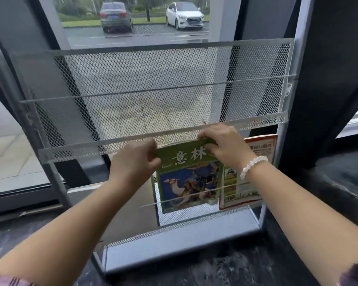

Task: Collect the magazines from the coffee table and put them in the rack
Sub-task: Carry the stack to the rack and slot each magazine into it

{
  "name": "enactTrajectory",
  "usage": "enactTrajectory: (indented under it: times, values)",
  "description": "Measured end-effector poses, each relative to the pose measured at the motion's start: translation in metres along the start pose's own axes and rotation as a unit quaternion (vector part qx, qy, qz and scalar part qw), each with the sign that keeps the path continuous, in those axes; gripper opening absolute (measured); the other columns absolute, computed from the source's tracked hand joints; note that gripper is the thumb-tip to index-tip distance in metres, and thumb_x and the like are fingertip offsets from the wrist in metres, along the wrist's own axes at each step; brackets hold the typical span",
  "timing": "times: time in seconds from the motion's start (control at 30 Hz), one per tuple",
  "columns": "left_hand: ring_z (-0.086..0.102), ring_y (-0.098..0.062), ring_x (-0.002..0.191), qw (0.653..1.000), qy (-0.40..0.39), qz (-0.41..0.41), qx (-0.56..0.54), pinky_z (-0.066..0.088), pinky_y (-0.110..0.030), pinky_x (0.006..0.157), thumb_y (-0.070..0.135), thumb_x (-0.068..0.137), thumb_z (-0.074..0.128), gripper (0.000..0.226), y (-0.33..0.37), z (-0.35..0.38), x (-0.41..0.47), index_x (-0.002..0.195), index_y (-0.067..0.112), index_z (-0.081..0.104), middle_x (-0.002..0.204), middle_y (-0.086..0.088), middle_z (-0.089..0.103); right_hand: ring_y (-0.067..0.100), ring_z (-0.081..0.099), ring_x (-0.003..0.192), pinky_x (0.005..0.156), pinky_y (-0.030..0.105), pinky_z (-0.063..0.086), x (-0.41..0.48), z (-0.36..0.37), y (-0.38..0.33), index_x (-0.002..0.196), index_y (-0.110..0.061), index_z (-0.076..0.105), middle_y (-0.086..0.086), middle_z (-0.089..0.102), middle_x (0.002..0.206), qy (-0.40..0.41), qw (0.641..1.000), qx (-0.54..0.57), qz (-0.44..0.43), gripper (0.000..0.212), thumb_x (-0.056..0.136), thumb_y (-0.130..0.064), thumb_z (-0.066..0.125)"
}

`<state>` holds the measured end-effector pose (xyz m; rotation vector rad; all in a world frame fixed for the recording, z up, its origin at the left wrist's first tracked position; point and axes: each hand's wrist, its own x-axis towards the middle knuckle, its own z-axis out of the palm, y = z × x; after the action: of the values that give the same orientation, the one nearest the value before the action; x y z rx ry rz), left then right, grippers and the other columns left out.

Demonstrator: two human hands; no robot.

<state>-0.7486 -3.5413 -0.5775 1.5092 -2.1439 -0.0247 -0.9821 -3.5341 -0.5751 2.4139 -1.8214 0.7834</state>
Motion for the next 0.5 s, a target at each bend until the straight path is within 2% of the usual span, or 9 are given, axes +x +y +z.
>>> enactTrajectory:
  times: [0.1,0.17,0.3,0.43,0.5]
  values:
    - [0.057,-0.022,0.068,1.0,-0.015,0.008,0.014,0.04,-0.026,0.052,0.026,0.079,0.06,0.012,-0.007,0.01,-0.002,0.088,0.019,0.06,0.081,0.001,0.068,0.022,0.06,0.094,0.089,0.043,0.047,-0.005,0.01,0.005,0.101,-0.016,0.063,0.002,0.069,0.098,0.008,1.0,-0.021,-0.015,0.019,0.083,-0.009,0.062]
    - [0.06,-0.021,0.073,0.999,-0.044,0.002,0.031,0.044,-0.028,0.056,0.028,0.08,0.059,0.012,-0.012,0.017,-0.004,0.09,0.022,0.061,0.087,0.002,0.07,0.024,0.061,0.086,0.082,0.042,0.051,-0.011,0.018,0.008,0.097,-0.015,0.062,0.004,0.069,0.092,-0.01,0.999,-0.029,-0.021,0.014,0.084,-0.009,0.061]
    - [0.063,-0.025,0.082,0.997,-0.068,-0.02,0.038,0.051,-0.034,0.063,0.028,0.083,0.054,0.015,-0.022,0.034,-0.01,0.096,0.024,0.06,0.092,0.001,0.072,0.023,0.061,0.085,0.079,0.032,0.048,-0.017,0.032,0.01,0.097,-0.014,0.062,0.004,0.069,0.091,-0.033,0.999,-0.026,-0.004,0.011,0.088,-0.011,0.056]
    - [0.064,-0.025,0.083,0.995,-0.069,-0.064,0.024,0.053,-0.035,0.064,0.024,0.086,0.051,0.017,-0.025,0.039,-0.007,0.101,0.028,0.056,0.096,0.001,0.071,0.025,0.063,0.085,0.079,0.04,0.053,-0.013,0.039,0.007,0.097,-0.012,0.067,0.007,0.071,0.09,0.0,1.0,-0.015,-0.008,0.017,0.089,-0.005,0.054]
    - [0.065,-0.022,0.079,0.993,-0.076,-0.092,-0.002,0.054,-0.035,0.065,0.023,0.086,0.052,0.018,-0.027,0.04,-0.007,0.101,0.03,0.057,0.095,0.003,0.072,0.026,0.063,0.085,0.076,0.035,0.051,-0.013,0.04,0.004,0.096,-0.01,0.068,0.009,0.072,0.09,0.02,1.0,0.001,-0.004,0.018,0.089,-0.004,0.053]
